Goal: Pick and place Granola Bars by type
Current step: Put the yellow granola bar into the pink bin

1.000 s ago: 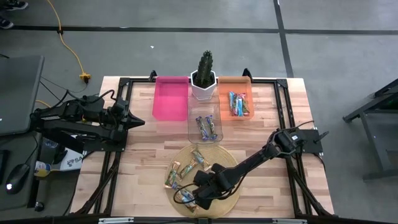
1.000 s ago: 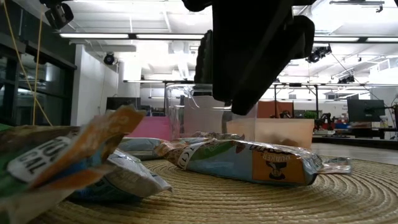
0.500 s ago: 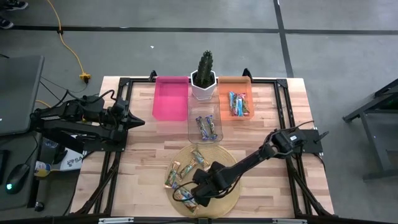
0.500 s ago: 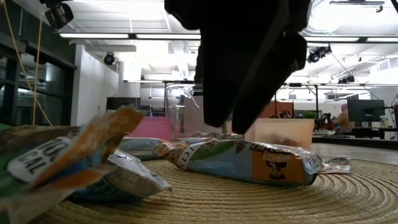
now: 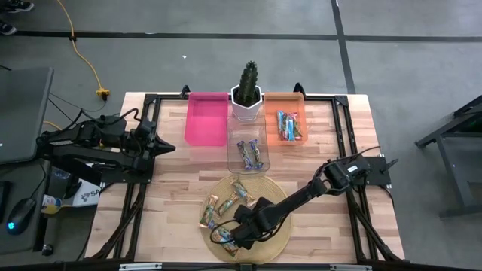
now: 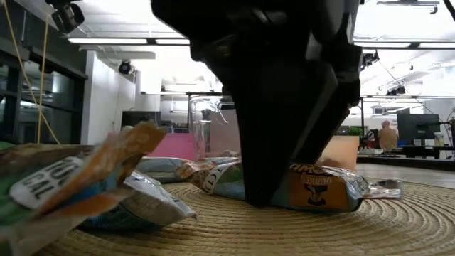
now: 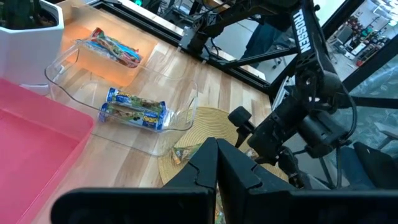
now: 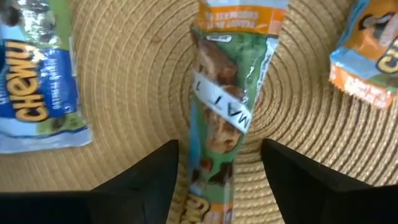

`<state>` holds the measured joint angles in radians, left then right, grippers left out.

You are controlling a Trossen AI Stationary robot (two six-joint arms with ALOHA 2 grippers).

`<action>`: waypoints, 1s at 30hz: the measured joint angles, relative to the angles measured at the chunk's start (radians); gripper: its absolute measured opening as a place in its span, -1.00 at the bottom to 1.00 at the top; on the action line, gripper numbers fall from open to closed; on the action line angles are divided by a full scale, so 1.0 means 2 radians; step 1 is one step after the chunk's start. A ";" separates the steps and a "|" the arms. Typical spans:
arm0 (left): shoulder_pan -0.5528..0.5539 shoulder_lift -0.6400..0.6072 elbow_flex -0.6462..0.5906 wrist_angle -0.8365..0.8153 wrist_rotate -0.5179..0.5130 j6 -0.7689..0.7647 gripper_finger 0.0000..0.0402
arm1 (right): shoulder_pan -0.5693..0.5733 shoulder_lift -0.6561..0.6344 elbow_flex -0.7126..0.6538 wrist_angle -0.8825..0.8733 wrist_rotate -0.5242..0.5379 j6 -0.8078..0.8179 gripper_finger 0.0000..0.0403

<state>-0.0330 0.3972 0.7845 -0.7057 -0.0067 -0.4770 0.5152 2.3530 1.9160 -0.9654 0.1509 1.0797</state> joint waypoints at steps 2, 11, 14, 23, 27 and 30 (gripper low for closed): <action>0.000 0.000 0.000 0.000 0.000 0.000 -1.00 | 0.000 0.004 0.001 0.000 -0.008 0.002 0.06; 0.000 0.000 0.000 0.000 0.000 0.000 -1.00 | 0.001 0.008 0.002 -0.004 -0.010 0.009 -0.31; 0.000 0.000 0.000 0.000 0.000 0.000 -1.00 | 0.001 0.008 0.001 -0.005 -0.011 0.015 -0.43; 0.000 0.000 0.000 0.000 0.000 0.000 -1.00 | -0.004 -0.016 -0.001 0.009 -0.010 0.018 -0.64; 0.000 0.000 0.000 0.000 0.000 0.000 -1.00 | -0.009 -0.022 -0.001 0.025 -0.007 0.010 -0.69; 0.000 0.000 0.000 0.000 0.000 -0.001 -1.00 | -0.014 -0.034 -0.001 0.034 -0.002 0.007 -0.70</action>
<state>-0.0330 0.3971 0.7845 -0.7048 -0.0067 -0.4782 0.4871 2.2858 1.9141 -0.8969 0.1470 1.0947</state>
